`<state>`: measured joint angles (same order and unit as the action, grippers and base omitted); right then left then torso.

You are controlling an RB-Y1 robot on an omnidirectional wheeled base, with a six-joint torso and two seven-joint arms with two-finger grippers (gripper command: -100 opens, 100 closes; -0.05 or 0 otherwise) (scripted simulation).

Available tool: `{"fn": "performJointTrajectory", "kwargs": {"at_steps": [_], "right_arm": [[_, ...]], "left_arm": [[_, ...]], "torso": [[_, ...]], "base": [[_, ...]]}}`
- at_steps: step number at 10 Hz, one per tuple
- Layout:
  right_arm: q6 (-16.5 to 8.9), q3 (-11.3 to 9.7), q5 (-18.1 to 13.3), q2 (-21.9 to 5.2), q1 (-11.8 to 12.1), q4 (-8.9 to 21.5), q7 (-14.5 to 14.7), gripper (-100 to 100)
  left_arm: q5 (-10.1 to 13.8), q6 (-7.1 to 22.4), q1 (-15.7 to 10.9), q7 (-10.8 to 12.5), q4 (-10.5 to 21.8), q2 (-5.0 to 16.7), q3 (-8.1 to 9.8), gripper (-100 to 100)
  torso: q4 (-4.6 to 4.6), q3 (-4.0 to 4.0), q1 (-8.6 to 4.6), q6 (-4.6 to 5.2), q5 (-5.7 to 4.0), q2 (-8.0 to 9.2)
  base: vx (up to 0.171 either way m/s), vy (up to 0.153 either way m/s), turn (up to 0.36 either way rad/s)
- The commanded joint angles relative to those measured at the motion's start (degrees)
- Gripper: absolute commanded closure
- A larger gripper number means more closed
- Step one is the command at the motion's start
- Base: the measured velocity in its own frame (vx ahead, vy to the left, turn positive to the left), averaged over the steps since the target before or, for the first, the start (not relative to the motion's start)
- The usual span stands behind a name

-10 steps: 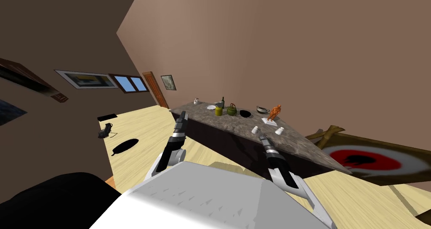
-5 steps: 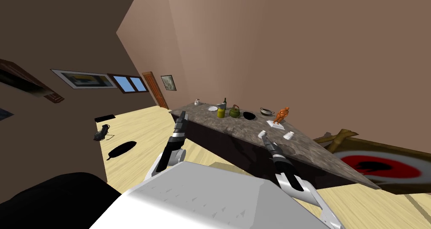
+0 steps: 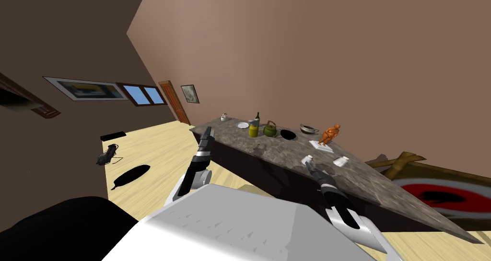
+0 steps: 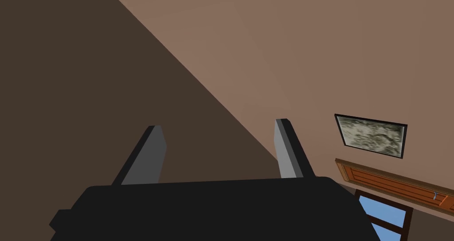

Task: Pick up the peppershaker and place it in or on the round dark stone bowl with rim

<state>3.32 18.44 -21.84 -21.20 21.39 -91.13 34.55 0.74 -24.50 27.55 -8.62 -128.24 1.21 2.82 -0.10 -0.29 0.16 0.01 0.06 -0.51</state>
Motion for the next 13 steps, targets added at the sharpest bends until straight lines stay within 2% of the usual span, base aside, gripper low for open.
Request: {"fn": "performJointTrajectory", "kwargs": {"at_steps": [1, 4, 5, 6, 7, 10, 11, 12, 13], "right_arm": [[-0.7, 0.5, -1.2, -0.8, -0.2, 1.5, 1.6, -100], [-1.2, 1.7, -3.3, -2.8, 0.6, 3.9, 4.5, -100], [-1.5, 1.3, -2.8, -2.4, 0.8, 2.7, 3.8, -100], [-1.6, 1.3, -2.9, -2.5, 0.8, 2.7, 4.0, 0], [-3.0, 2.2, -3.4, -1.5, -1.1, 3.6, 4.6, -100], [-5.1, 3.5, -4.3, -0.2, -4.0, 4.9, 5.5, -100], [-4.5, 3.3, -4.2, -0.3, -3.3, 4.5, 5.3, -100], [-4.7, 3.3, -4.2, -0.3, -3.4, 4.6, 5.4, 100], [-4.7, 3.3, -4.2, -0.3, -3.3, 4.6, 5.4, 100]], "left_arm": [[0.0, 0.0, 0.0, 0.0, 0.0, 0.0, 0.00, 0], [0.0, 0.0, 0.0, 0.0, 0.0, 0.0, 0.00, 0], [0.0, 0.0, 0.0, 0.0, 0.0, 0.0, 0.00, 0], [0.0, 0.0, 0.0, 0.0, 0.0, 0.0, 0.00, 0], [0.0, 0.0, 0.0, 0.0, 0.0, 0.0, 0.00, 0], [0.0, 0.0, 0.0, 0.0, 0.0, 0.0, 0.01, 0], [0.0, 0.0, 0.0, 0.0, 0.0, 0.0, 0.01, 0], [0.0, 0.0, 0.0, 0.0, 0.0, 0.0, 0.01, 0], [0.0, 0.0, 0.0, 0.0, 0.0, 0.0, 0.01, 0]], "torso": [[0.00, 0.00, 0.00, 0.00, 0.00, 0.00], [-0.04, -0.12, -0.09, -0.01, -0.01, -0.20], [-0.04, -0.12, -0.08, -0.01, -0.02, -0.20], [0.00, 0.04, -0.15, -0.01, -0.03, 0.10], [0.07, 0.19, -0.22, 0.00, -0.05, 0.36], [0.18, 0.47, -0.55, -0.02, -0.12, 0.83], [0.18, 0.47, -0.49, -0.01, -0.11, 0.82], [0.16, 0.41, -0.39, 0.03, -0.09, 0.71], [0.13, 0.35, -0.31, 0.02, -0.07, 0.61]], "base": [[0.134, 0.046, -0.022], [0.197, 0.050, -0.014], [0.087, 0.024, -0.002], [0.016, 0.004, 0.001], [-0.034, -0.030, 0.220], [-0.083, -0.071, 0.170], [-0.031, -0.023, 0.026], [-0.006, -0.005, -0.005], [0.000, 0.000, 0.000]]}}
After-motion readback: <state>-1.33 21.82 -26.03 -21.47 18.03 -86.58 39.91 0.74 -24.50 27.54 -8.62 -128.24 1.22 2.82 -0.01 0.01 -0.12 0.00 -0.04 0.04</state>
